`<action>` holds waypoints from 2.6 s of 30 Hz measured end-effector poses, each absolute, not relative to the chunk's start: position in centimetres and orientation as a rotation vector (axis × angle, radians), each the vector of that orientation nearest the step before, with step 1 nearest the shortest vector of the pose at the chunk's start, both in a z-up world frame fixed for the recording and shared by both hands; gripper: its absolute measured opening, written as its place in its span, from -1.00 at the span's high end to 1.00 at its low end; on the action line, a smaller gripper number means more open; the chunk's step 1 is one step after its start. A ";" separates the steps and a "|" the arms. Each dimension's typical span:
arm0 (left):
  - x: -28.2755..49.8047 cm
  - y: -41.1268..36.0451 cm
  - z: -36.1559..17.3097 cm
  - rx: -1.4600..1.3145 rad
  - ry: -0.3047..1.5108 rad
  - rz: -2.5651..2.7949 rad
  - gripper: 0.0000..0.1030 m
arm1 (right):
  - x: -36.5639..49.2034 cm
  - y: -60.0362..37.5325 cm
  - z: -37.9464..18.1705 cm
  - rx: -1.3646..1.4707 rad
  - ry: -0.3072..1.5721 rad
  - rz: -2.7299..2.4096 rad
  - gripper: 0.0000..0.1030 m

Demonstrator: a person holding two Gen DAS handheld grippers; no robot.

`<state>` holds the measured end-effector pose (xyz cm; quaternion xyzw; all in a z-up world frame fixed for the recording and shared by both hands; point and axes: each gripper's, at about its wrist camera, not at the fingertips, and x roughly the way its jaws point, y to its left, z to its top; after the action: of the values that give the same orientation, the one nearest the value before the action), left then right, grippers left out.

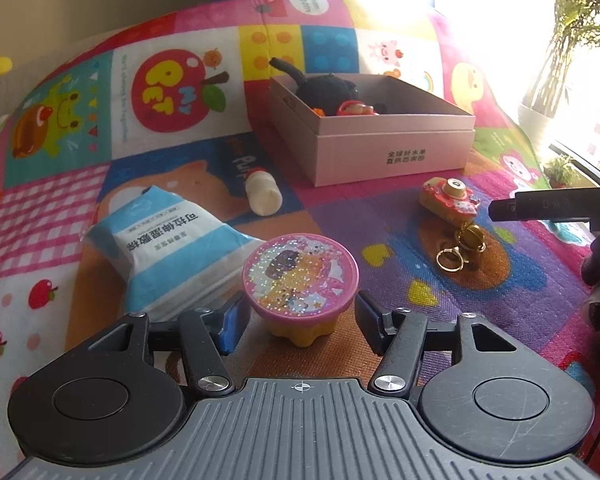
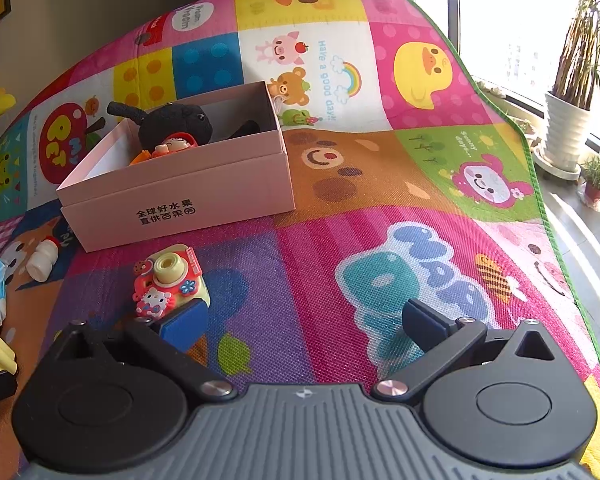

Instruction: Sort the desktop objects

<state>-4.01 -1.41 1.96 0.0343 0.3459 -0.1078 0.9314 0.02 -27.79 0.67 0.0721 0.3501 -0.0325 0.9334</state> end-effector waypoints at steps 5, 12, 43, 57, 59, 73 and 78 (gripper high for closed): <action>-3.7 -1.0 1.2 0.034 0.703 -0.225 -0.76 | 0.2 -26.2 1.0 0.070 0.718 0.008 -1.00; -4.2 -0.9 1.1 0.019 0.680 -0.232 -0.85 | 2.4 -21.4 1.8 -0.062 0.693 0.153 -1.00; 0.2 -5.5 8.2 0.124 0.494 -0.361 -0.18 | -4.8 -26.4 14.9 0.114 0.482 0.322 0.10; 12.3 -11.9 9.4 0.037 0.444 -0.464 -0.68 | -3.2 -30.0 13.0 0.094 0.501 0.162 0.10; 11.1 -10.5 9.0 0.017 0.447 -0.452 -0.86 | -2.9 -30.2 12.5 0.089 0.517 0.144 0.10; 2.6 -3.3 1.6 -0.153 0.551 -0.434 -0.94 | 8.3 -26.8 13.6 0.080 0.605 0.166 0.10; 2.5 -2.7 1.5 -0.195 0.540 -0.481 -0.97 | 15.2 -25.2 13.9 0.051 0.634 0.091 0.10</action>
<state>2.52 -2.66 1.55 -0.0951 0.2639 -0.2351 0.9306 15.17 -25.16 13.94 0.0250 0.3115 0.0445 0.9489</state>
